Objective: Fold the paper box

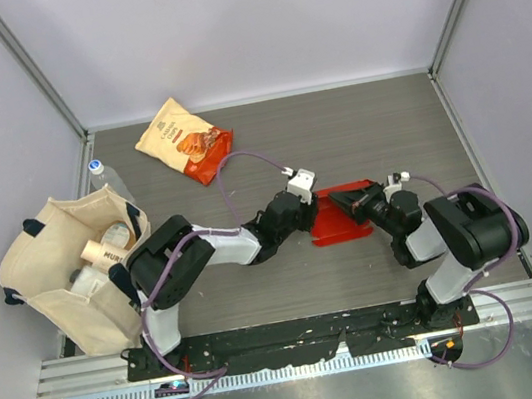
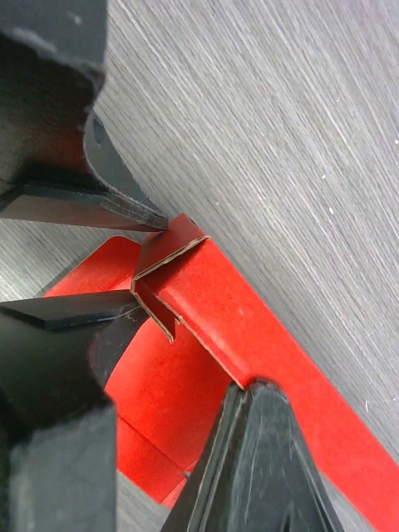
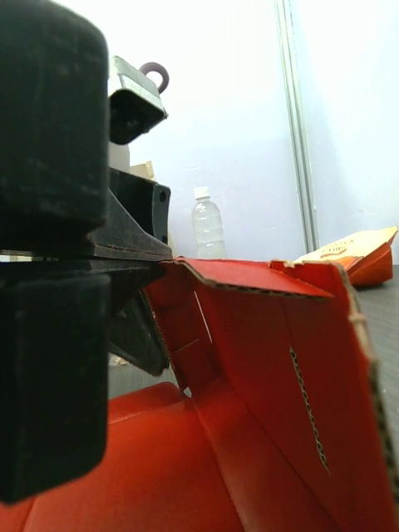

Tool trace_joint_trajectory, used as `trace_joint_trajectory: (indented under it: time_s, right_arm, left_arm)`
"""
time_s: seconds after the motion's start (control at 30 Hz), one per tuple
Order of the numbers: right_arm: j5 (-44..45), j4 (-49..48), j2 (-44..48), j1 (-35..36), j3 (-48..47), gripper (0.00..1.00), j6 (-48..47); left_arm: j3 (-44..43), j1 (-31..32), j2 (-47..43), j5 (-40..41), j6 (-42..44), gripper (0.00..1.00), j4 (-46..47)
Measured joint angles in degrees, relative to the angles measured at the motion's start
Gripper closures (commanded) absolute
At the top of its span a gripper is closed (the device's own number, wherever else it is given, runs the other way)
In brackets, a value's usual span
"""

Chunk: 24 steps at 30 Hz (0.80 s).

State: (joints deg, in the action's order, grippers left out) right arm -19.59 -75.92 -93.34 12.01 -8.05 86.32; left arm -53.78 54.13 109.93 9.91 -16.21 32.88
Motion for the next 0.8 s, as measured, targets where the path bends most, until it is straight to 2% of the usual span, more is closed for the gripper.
trace_joint_trajectory:
  time_s: [0.3,0.4,0.57,0.8]
  right_arm:
    - [4.7,15.8,15.2,1.8,-0.5,0.99,-1.8]
    - [5.4,18.6,15.0,1.7,-1.1,0.99,-2.0]
    - [5.6,17.9,10.6,1.8,-1.5,0.99,-1.5]
    - [5.6,16.9,8.5,1.7,-2.8,0.99,-0.6]
  left_arm:
    - [-2.3,2.1,2.8,8.9,1.9,0.66,1.0]
    - [-2.3,2.2,3.0,10.2,2.2,0.63,1.0]
    - [-2.3,2.2,3.0,10.1,3.4,0.56,1.0]
    - [-2.3,1.8,3.2,10.0,4.7,0.54,3.2]
